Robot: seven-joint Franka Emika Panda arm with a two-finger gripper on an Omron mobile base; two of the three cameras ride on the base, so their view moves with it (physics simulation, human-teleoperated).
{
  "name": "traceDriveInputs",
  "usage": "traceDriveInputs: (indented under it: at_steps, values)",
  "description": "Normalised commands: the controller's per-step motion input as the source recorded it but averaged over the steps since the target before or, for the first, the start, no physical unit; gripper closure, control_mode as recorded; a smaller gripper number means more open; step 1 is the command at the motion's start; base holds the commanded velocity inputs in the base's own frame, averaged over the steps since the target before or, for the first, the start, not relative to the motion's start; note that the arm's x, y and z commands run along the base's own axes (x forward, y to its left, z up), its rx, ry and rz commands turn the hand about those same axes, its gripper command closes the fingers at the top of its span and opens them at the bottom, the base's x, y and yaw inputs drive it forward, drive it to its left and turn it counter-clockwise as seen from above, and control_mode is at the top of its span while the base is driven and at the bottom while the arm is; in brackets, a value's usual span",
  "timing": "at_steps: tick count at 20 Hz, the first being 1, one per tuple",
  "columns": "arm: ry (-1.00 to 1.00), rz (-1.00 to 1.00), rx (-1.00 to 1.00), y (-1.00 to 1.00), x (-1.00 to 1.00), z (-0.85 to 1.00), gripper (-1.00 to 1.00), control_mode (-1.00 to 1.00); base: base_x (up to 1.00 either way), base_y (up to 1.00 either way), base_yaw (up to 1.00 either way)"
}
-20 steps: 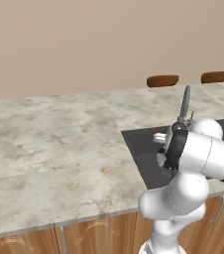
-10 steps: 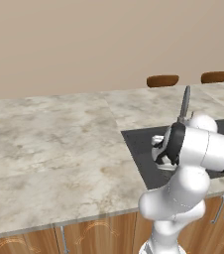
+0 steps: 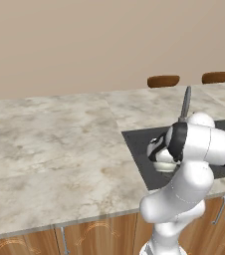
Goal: Open the cabinet, pick the kettle from the cabinet, and place it in the sink.
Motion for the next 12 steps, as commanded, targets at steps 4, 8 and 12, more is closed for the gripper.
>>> traceDriveInputs:
  at_steps: [4,8,12]
  values:
    - [0.00,0.08,0.02,-0.02,0.13,-0.06,1.00,-1.00,0.00,0.00,0.00]
    - [0.00,0.08,0.02,-0.05,0.14,-0.03,1.00,-1.00,0.00,0.00,0.00]
    - [0.00,0.06,0.02,-0.08,0.10,-0.06,1.00,-1.00,0.00,0.00,0.00]
